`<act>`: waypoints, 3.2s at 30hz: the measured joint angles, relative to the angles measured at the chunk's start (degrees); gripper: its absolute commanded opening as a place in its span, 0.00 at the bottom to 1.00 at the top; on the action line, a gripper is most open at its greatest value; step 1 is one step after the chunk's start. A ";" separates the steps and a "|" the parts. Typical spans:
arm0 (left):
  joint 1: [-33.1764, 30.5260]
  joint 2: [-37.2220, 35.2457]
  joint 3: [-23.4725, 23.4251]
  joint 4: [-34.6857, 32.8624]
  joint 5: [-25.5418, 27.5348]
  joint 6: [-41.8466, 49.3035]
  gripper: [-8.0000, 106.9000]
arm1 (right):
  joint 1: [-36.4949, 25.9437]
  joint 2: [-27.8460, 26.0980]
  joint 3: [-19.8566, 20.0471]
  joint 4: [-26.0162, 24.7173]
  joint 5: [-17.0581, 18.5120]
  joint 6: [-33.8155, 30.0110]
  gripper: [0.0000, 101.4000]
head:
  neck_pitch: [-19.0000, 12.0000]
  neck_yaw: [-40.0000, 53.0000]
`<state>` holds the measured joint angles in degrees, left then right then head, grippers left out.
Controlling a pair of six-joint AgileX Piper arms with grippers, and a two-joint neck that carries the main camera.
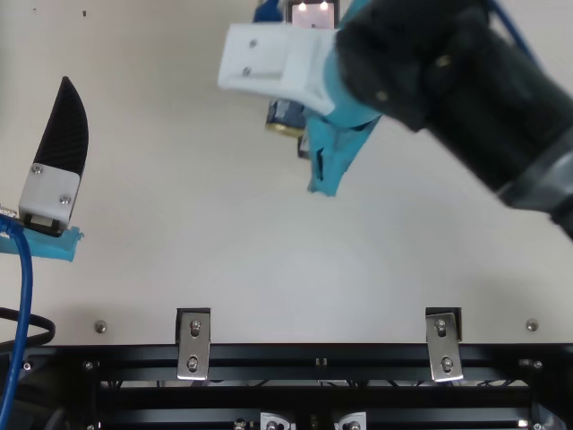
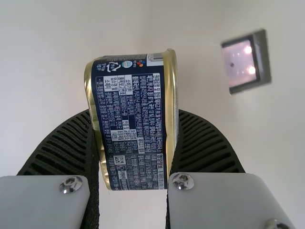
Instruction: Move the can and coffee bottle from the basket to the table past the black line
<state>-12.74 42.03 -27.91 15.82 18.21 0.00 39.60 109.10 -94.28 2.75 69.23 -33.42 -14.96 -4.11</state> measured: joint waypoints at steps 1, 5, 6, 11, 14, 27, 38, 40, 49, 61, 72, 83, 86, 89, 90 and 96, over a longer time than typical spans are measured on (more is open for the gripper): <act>0.00 0.00 0.00 0.00 0.00 0.00 0.85 | -0.72 -0.62 0.46 -0.29 0.00 0.85 0.00 | 0.00 -1.17; 0.00 0.00 0.00 0.00 0.00 0.00 0.85 | -4.13 -3.59 3.14 -0.84 0.46 3.95 0.00 | 0.00 -7.04; 0.00 0.00 0.00 0.00 0.00 0.00 0.85 | -5.09 -4.46 3.93 -1.13 0.53 4.69 0.00 | 0.00 -9.09; 0.00 0.00 0.00 0.00 0.00 0.00 0.85 | -10.60 -8.99 8.40 -2.25 0.14 7.11 0.00 | -0.59 -16.42; 0.00 0.00 0.00 0.00 0.00 0.00 0.85 | -14.84 -12.03 11.34 -2.75 -0.09 7.63 0.00 | -0.88 -21.11; 0.00 0.00 0.00 0.00 0.00 0.00 0.85 | -35.42 -22.17 21.09 -3.55 0.05 5.77 0.00 | -3.23 -38.71; 0.00 0.00 0.00 0.00 0.00 0.00 0.85 | -54.95 -23.55 23.13 -4.97 0.02 3.38 0.00 | -3.81 -42.23; 0.00 0.00 0.00 0.00 0.00 0.00 0.85 | -58.27 -23.39 23.38 -5.55 -0.26 3.33 0.00 | -3.81 -42.23; 0.00 0.00 0.00 0.00 0.00 0.00 0.85 | -69.28 -22.69 25.25 -6.43 -2.63 2.33 0.00 | -3.81 -42.23; 0.00 0.00 0.00 0.00 0.00 0.00 0.85 | -79.96 -20.89 29.35 -7.67 -7.82 1.04 0.00 | -3.81 -42.23; 0.00 0.00 0.00 0.00 0.00 0.00 0.85 | -86.23 -19.17 32.99 -7.34 -15.69 -2.00 0.00 | -3.81 -41.94; 0.00 0.00 0.00 0.00 0.00 0.00 0.85 | -87.22 -17.57 35.41 -5.18 -20.97 -3.71 1.00 | -3.81 -42.23; 0.00 0.00 0.00 0.00 0.00 0.00 0.85 | -86.96 -17.63 35.86 -4.88 -21.73 -3.65 1.00 | -3.81 -42.23; 0.00 0.00 0.00 0.00 0.00 0.00 0.85 | -86.58 -18.32 36.18 -4.62 -21.84 -3.60 1.00 | -3.81 -42.23; 0.00 0.00 0.00 0.00 0.00 0.00 0.85 | -86.33 -18.75 36.22 -4.48 -21.84 -3.34 1.00 | -3.81 -42.23; 0.00 0.00 0.00 0.00 0.00 0.00 0.85 | -84.79 -21.66 35.54 -3.05 -21.39 -3.43 1.00 | -3.81 -42.23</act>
<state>-12.74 42.03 -27.91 15.82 18.21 0.00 -45.18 87.44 -58.74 -0.30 47.85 -36.85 -18.77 -46.33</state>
